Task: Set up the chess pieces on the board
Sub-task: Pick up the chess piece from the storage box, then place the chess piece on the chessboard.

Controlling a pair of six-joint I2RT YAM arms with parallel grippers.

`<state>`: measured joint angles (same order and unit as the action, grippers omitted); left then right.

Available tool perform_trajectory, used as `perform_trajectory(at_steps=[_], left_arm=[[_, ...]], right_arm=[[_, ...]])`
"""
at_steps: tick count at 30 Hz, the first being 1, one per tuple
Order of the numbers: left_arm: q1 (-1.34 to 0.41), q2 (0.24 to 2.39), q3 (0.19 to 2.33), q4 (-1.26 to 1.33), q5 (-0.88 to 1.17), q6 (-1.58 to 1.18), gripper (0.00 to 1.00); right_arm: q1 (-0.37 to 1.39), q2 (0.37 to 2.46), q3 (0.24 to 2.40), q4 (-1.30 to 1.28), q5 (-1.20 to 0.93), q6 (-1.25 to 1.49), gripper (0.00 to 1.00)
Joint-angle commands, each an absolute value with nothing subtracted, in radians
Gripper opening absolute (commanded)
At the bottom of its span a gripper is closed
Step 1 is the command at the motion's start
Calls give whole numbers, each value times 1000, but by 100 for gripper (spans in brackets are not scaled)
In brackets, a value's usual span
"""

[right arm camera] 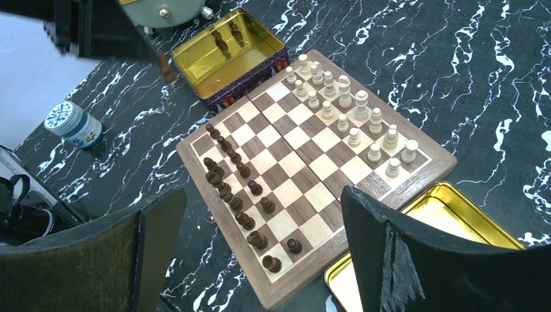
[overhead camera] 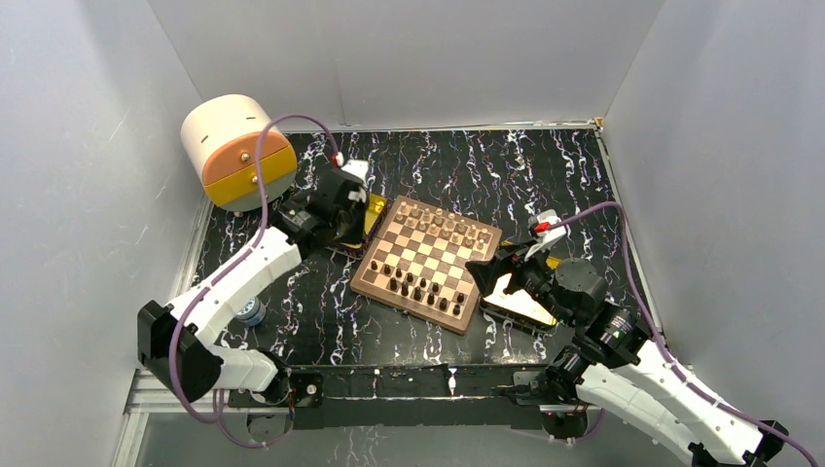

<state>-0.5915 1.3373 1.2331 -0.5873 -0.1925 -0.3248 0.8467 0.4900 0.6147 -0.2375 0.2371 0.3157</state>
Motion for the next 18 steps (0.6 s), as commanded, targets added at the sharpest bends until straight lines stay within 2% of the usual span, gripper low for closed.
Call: perform_trajectory(at_steps=[1, 8, 18], left_arm=[[-707, 1271, 1163, -642, -246, -413, 0], [-833, 1251, 1046, -564, -319, -455, 0], [-874, 1211, 896, -389, -379, -435, 0]], right_arm=[[851, 483, 687, -235, 257, 316, 99], [850, 483, 689, -245, 256, 327, 99], [851, 493, 683, -242, 262, 335, 99]])
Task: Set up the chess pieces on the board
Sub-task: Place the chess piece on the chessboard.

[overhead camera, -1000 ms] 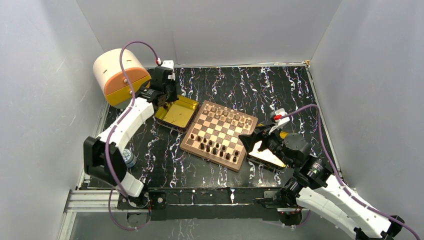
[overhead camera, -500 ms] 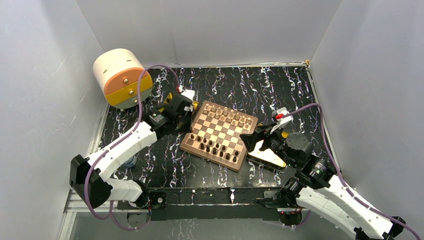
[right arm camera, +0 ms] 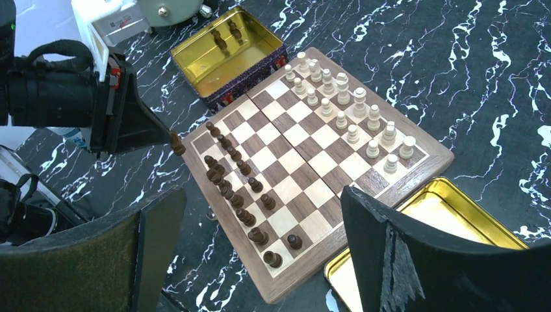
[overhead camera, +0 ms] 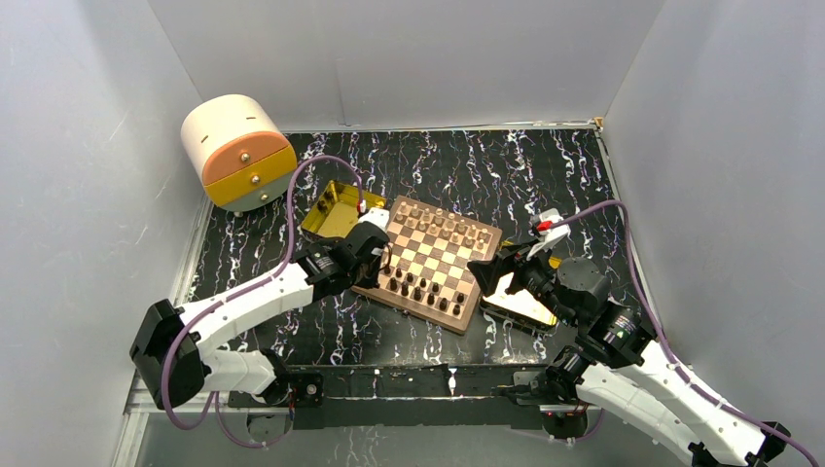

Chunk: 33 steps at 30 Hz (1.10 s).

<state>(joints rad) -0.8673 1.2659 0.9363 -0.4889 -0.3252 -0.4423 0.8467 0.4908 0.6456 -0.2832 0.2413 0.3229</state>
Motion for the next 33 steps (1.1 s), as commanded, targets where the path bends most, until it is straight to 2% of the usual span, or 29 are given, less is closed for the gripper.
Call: perform_trajectory(at_steps=[1, 11, 21, 33], left_arm=[[-874, 1209, 884, -374, -376, -434, 0], [-874, 1185, 790, -275, -442, -426, 0], [-874, 1198, 738, -177, -326, -381, 0], [-874, 1211, 666, -63, -318, -355, 0]], right_arm=[[850, 495, 684, -242, 262, 336, 99], [851, 498, 695, -243, 266, 338, 99], [851, 490, 684, -240, 269, 345, 99], [851, 457, 674, -241, 271, 353, 99]])
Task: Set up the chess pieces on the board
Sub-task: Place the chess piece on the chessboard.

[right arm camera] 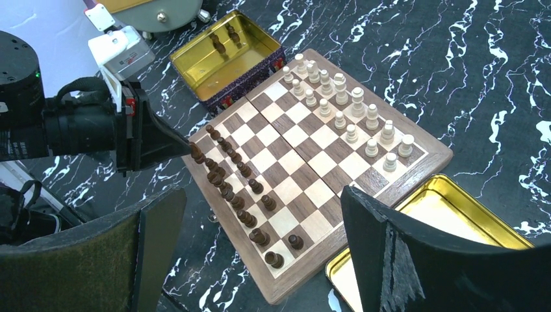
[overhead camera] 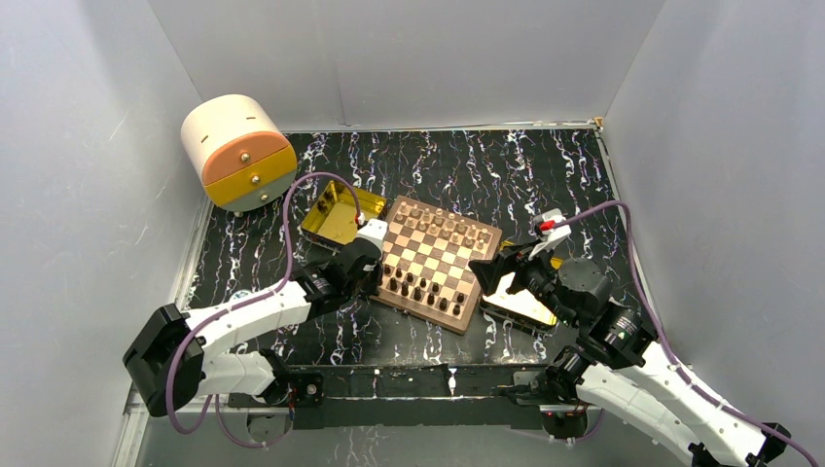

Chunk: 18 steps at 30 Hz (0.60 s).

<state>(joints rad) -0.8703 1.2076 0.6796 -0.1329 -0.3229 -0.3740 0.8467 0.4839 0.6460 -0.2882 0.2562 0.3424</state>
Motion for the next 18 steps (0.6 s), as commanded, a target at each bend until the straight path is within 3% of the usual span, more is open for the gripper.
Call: perform_trajectory(at_steps=[1, 18], left_arm=[[-874, 1213, 662, -53, -315, -353, 0], [-876, 1239, 638, -5, -336, -325, 0]], right_arm=[[851, 457, 675, -241, 273, 352, 99], [851, 464, 678, -239, 276, 340, 99]])
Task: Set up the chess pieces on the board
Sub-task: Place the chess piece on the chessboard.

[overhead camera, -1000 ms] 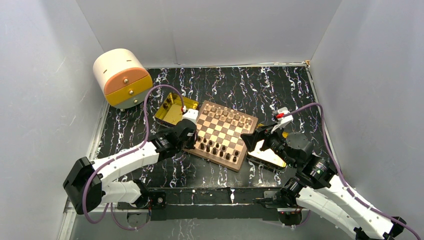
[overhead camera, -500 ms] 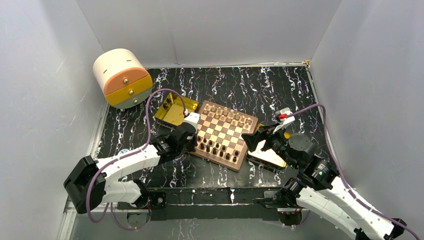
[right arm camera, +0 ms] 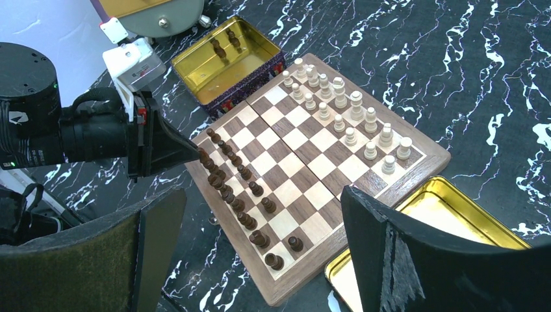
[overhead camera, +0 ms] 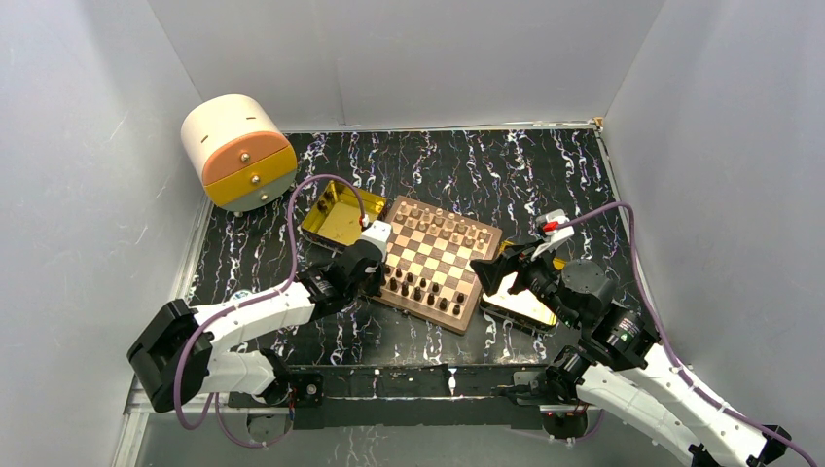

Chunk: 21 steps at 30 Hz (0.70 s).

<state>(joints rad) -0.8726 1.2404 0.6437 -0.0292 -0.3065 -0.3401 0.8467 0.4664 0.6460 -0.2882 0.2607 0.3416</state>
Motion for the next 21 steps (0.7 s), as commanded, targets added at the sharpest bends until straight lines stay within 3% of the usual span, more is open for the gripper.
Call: perform_trajectory(at_steps=[1, 14, 21], left_arm=[[-876, 1241, 636, -5, -339, -323, 0], [-882, 1270, 636, -5, -353, -301, 0], [-887, 1267, 645, -5, -340, -302, 15]], right_arm=[[850, 465, 679, -238, 277, 339, 99], [851, 474, 679, -239, 274, 333, 99], [851, 484, 683, -227, 272, 330, 99]])
